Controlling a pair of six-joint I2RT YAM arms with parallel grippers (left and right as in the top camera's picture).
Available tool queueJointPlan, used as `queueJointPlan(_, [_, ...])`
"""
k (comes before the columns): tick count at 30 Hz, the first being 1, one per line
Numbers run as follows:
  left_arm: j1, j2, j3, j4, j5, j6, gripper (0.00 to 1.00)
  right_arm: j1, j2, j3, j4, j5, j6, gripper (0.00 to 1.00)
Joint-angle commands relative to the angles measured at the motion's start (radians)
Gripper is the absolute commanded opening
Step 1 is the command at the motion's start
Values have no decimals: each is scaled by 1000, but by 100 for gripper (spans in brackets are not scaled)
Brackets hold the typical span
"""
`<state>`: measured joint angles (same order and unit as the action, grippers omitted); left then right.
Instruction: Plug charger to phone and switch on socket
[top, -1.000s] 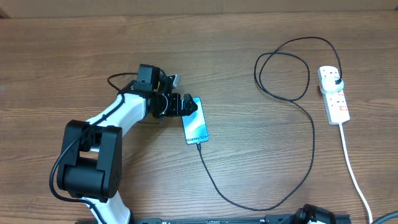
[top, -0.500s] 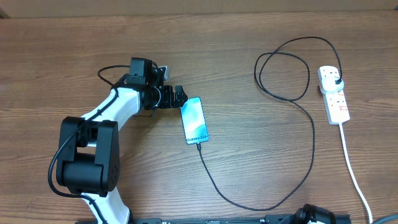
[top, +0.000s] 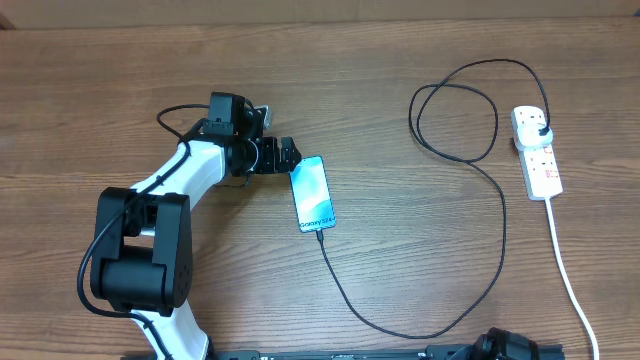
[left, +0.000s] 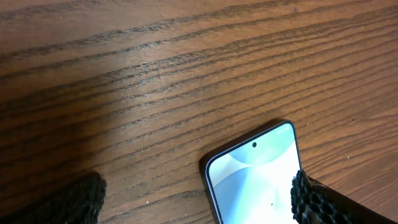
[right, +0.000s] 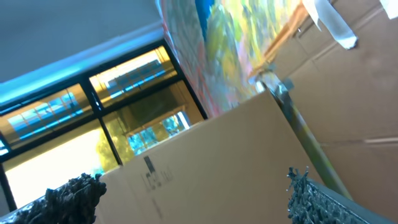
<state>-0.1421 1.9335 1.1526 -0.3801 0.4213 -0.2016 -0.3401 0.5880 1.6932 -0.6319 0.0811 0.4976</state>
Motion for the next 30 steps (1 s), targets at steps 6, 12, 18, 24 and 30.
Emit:
queueJointPlan(6, [16,66,-30,-25,-89,14,99,-3,-21,-13,58,-12,-5,100])
queueJointPlan(12, [34,-29,-29,-60,-23,20,99,-31,-182,-170,103,-177,-5,100])
queueJointPlan(18, [32,-290,-29,-247,-125,133,99,-72,-403,-442,219,-218,-4,100])
queueJointPlan(24, [30,-629,-29,-429,-257,136,100,-52,-472,-525,238,-248,-1,100])
queueJointPlan(30, [30,-966,-30,-504,-296,135,100,-42,-528,-528,235,-248,-1,100])
